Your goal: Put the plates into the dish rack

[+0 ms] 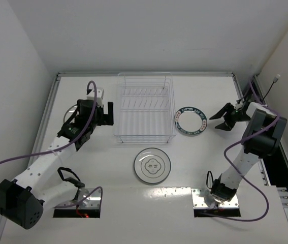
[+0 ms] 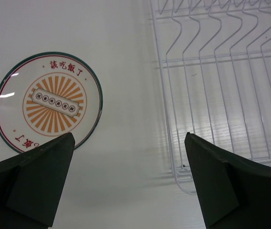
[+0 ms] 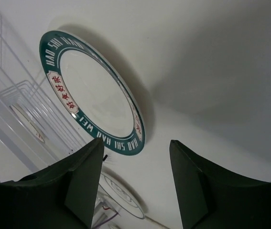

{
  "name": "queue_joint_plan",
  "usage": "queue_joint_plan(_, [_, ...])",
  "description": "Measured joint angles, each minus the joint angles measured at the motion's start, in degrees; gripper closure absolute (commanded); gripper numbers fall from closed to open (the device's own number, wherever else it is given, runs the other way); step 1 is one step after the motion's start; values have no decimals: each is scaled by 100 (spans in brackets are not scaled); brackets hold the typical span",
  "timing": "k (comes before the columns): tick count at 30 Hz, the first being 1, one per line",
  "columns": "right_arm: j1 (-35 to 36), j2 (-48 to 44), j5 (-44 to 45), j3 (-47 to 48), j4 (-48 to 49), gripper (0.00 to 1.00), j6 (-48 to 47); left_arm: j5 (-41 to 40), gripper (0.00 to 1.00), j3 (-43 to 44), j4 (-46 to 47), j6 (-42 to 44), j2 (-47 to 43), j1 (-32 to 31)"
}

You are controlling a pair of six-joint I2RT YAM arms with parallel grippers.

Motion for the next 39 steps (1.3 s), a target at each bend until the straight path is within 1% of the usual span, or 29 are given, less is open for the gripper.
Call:
queue_joint_plan(4, [223, 39, 166, -4, 74, 46, 7, 22, 0, 70, 136, -2, 223, -11])
queue_joint_plan(7, [614, 39, 638, 4, 48, 50, 4, 22, 0, 72, 140, -4, 310, -11])
queue_joint_plan(11, [1025, 39, 1191, 7, 0, 50, 7, 11, 0, 72, 144, -17, 319, -11])
queue_joint_plan(15, [1207, 76, 1497, 7, 9, 50, 44, -9, 0, 72, 144, -20, 319, -11])
queue_joint_plan(17, [1274, 125, 1589, 7, 22, 53, 94, -28, 0, 72, 142, -20, 319, -11])
queue_joint_plan(19, [1314, 170, 1633, 7, 46, 61, 144, -55, 0, 72, 144, -22, 319, -11])
queue_joint_plan(20, [1329, 197, 1626, 7, 74, 76, 168, -70, 0, 72, 144, -22, 319, -11])
queue_joint_plan(22, [1379, 258, 1604, 7, 155, 95, 236, -96, 0, 72, 144, -22, 319, -11])
queue_joint_plan(24, [1412, 323, 1381, 4, 286, 100, 341, -120, 0, 72, 142, -22, 319, -11])
queue_joint_plan(29, [1460, 350, 933, -175, 708, 100, 474, -177, 0, 72, 142, -22, 332, -11])
queue_joint_plan(32, [1467, 175, 914, -389, 887, 100, 531, -184, 0, 72, 142, -22, 343, -11])
queue_joint_plan(36, [1471, -507, 1174, -496, 708, 100, 538, -190, 0, 72, 142, -22, 348, -11])
queue_joint_plan(39, [1486, -1191, 1405, -256, 542, 100, 522, -216, 0, 72, 142, -22, 358, -11])
